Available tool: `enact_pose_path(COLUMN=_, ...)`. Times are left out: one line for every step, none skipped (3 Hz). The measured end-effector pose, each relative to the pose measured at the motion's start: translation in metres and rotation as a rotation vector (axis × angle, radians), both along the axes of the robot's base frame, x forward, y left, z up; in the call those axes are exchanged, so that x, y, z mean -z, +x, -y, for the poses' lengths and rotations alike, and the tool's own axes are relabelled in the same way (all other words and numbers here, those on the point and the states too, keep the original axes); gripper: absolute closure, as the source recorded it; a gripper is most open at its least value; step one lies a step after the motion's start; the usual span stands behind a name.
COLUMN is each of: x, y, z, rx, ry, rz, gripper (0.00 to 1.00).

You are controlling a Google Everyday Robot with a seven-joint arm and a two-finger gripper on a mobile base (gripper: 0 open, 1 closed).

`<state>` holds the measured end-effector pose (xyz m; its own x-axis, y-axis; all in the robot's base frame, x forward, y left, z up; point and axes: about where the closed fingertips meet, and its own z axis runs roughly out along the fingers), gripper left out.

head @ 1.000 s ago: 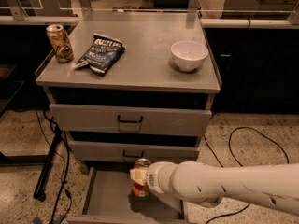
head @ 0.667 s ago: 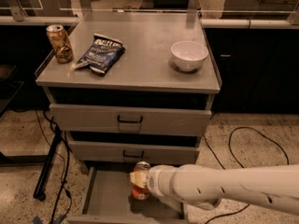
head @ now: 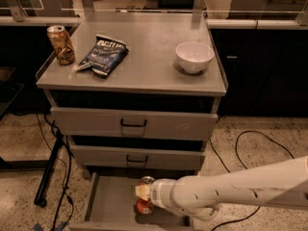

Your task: Place coke can into bottom drawer

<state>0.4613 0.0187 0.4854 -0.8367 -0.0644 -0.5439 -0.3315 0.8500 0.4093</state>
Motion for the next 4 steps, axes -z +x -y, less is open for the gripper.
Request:
enact_pose_path(x=0.0, y=0.0, z=0.0, rx=0.0, ry=0.0, rz=0.0, gripper=1.0)
enact_pose_path(x=0.032, y=-0.006, z=-0.006, rx=0.0, ry=-0.002, rz=-0.058, gripper=1.0)
enact_pose_path(x=0.068, y=-0.003, z=-0.008, rx=0.029, ry=0.012, rz=-0.105, gripper=1.0)
enact_pose_path(x=0.097, y=0.006, z=-0.006, rx=0.066, ry=0.027, rz=-0.135, gripper=1.0)
